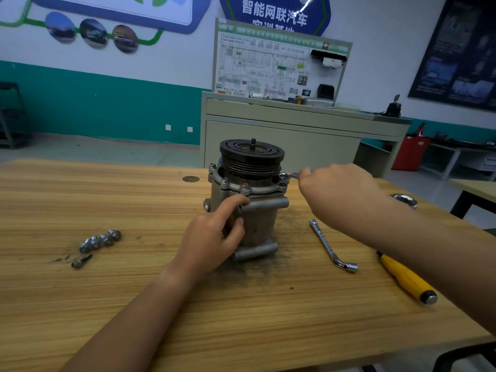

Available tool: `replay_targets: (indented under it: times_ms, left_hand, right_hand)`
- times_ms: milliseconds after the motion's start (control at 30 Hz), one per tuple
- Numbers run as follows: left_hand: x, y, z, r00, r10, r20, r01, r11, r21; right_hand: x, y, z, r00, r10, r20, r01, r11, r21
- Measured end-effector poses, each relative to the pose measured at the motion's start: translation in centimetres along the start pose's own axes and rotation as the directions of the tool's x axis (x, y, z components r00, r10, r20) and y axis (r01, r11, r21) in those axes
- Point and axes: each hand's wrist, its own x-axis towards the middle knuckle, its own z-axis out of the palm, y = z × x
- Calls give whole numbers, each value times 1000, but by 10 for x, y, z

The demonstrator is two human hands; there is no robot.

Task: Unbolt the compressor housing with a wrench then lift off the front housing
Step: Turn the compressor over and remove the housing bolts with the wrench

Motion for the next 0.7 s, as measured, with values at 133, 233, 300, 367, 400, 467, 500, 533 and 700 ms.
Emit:
replay_targets:
  times_ms: [133,233,300,367,400,467,500,533,700]
  left_hand:
    - [0,0,0,1000,8,2,-8,1000,16]
    - [0,0,1,1000,4,-1,-4,1000,13]
    - [-1,0,0,1000,1,-1,-1,1000,13]
    - [-1,0,-1,1000,-1,-4,1,1000,11]
    - [-1,0,0,1000,5,-6,-5,1000,14]
    - [-1,0,1,1000,12,-4,-12,1000,21]
    - [-1,-1,2,1000,9,-3,-9,1000,20]
    - [-1,-2,2,1000,8,-2,-8,1000,17]
    - [-2,-3,1,1000,24,-4,-24,1000,4]
  right_hand:
    - [6,11,-4,999,-41,20,41,999,-3]
    - [7,13,0,999,-36,33,35,999,38]
    - [9,12,3,999,-20,40,18,998,58]
    - [10,11,4,999,-11,45,9,999,48]
    - [11,10,4,999,-13,43,11,999,34]
    - [12,10,2,999,-31,35,31,999,-5]
    - [12,10,0,998,-43,35,44,999,-26]
    - [13,11,-1,998,-54,37,56,997,-45]
    - [15,14,-4,995,-84,46,88,992,-93]
